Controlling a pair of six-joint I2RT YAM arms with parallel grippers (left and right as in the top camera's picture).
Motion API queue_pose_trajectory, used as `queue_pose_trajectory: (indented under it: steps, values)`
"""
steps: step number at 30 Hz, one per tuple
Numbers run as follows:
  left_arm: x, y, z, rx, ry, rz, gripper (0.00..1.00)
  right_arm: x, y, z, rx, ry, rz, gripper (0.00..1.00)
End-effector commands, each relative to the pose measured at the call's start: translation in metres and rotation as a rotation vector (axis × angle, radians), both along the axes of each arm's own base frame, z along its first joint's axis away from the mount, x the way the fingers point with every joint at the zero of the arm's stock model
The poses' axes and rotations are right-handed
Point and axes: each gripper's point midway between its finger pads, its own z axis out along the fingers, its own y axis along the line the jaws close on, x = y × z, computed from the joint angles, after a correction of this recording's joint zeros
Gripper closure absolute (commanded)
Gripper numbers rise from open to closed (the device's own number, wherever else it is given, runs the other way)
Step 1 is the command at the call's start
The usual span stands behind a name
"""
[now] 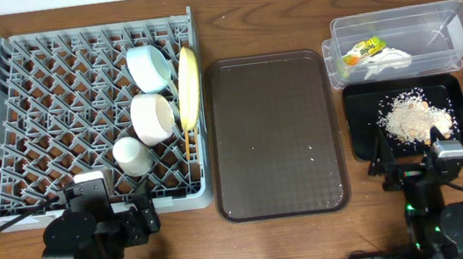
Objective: Sort waste into correct bins and load items into the dishwasher rack
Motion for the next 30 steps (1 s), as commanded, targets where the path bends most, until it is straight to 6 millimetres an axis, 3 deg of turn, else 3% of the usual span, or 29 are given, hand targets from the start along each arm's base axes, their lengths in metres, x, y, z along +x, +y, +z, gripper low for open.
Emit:
queue_pose_trajectory:
  steps: [1,6,10,14,30]
  values:
    - [0.000,0.000,-0.002,0.010,0.003,-0.004,0.00,0.009,-0.001,-0.013,-0.023,-0.047,-0.009,0.01]
    - [0.000,0.000,-0.002,0.010,0.004,-0.004,0.00,0.015,0.001,-0.021,-0.042,-0.104,-0.002,0.01]
    - [0.000,0.000,-0.002,0.010,0.003,-0.004,0.00,0.015,0.007,-0.023,-0.165,-0.098,0.031,0.01]
    - [0.000,0.000,-0.002,0.010,0.003,-0.004,0.00,0.015,0.014,-0.060,-0.230,0.047,0.085,0.01]
    - [0.000,0.000,-0.002,0.010,0.004,-0.004,0.00,0.015,0.015,-0.057,-0.229,0.035,0.088,0.01]
